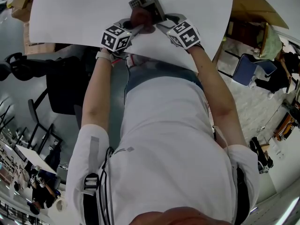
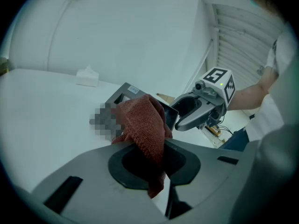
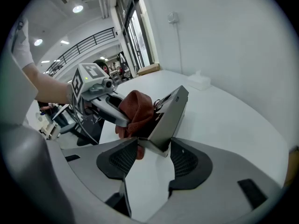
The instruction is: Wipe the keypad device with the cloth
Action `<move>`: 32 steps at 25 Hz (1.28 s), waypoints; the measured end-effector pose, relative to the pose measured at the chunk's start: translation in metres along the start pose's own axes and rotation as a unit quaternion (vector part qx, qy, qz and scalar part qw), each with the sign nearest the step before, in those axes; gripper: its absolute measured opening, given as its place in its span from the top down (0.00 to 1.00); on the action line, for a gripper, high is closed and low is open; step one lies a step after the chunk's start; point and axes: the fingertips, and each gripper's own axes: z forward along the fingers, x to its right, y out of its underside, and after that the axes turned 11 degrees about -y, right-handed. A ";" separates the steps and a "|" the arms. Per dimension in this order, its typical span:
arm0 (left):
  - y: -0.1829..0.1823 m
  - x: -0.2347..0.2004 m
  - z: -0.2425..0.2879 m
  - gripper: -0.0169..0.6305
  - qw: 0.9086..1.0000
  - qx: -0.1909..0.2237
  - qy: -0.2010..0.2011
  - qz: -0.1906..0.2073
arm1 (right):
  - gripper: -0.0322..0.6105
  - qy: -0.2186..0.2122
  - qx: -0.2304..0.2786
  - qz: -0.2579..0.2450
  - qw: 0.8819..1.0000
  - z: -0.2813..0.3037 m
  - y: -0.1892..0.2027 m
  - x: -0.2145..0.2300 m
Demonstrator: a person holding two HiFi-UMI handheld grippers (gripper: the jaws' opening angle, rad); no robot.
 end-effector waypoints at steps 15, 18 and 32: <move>-0.043 -0.009 -0.069 0.89 0.992 0.068 -0.108 0.018 | 0.62 0.066 0.158 0.037 0.985 -0.059 -0.046 -0.015; -0.074 0.013 -0.101 0.89 0.987 0.123 -0.096 0.032 | 0.67 0.088 0.222 0.015 0.971 -0.088 -0.073 -0.038; -0.112 0.085 -0.202 0.89 0.968 0.239 -0.018 0.079 | 0.86 0.182 0.400 -0.005 0.898 -0.175 -0.118 -0.169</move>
